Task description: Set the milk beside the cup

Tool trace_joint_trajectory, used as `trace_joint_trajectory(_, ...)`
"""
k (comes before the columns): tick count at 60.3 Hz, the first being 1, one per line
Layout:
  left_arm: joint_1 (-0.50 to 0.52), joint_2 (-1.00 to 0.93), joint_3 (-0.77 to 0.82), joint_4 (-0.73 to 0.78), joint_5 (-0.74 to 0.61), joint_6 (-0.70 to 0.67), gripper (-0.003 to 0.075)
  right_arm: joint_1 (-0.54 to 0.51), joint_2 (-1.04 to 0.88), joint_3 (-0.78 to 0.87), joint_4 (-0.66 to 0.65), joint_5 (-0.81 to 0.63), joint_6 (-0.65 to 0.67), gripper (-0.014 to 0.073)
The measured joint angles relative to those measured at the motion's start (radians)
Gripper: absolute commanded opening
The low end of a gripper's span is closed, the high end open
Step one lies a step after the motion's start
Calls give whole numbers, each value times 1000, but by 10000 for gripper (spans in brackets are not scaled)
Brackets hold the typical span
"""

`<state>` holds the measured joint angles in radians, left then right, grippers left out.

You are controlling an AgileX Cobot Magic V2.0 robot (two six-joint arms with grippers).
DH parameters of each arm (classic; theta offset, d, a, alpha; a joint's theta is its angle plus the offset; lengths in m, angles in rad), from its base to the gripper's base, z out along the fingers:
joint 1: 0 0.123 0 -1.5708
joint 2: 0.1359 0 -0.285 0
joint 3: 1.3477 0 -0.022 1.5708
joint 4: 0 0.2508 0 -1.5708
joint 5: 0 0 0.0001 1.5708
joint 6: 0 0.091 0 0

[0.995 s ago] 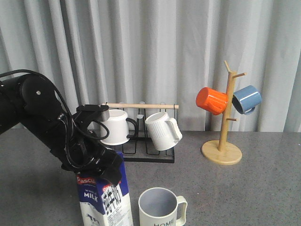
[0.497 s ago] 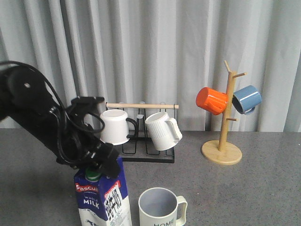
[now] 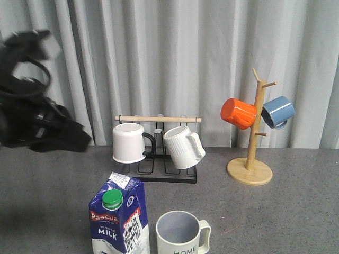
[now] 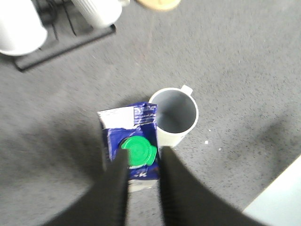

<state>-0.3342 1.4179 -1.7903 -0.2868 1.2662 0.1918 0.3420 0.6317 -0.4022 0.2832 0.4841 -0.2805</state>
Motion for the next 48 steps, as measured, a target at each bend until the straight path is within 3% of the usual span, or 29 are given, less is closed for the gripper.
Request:
trace_joint_trajectory(10, 0, -89, 1, 72, 4, 0, -8, 0, 0, 0, 0, -122, 20, -5)
trace_joint_trajectory(19, 0, -183, 61, 91, -28, -1, -8, 0, 0, 0, 0, -148, 23, -5)
trace_joint_trajectory(43, 0, -520, 555, 92, -392, -49, -8, 0, 0, 0, 0, -151, 26, -5)
trace_joint_trajectory(48, 0, -568, 657, 92, -411, -55, -8, 0, 0, 0, 0, -151, 26, -5)
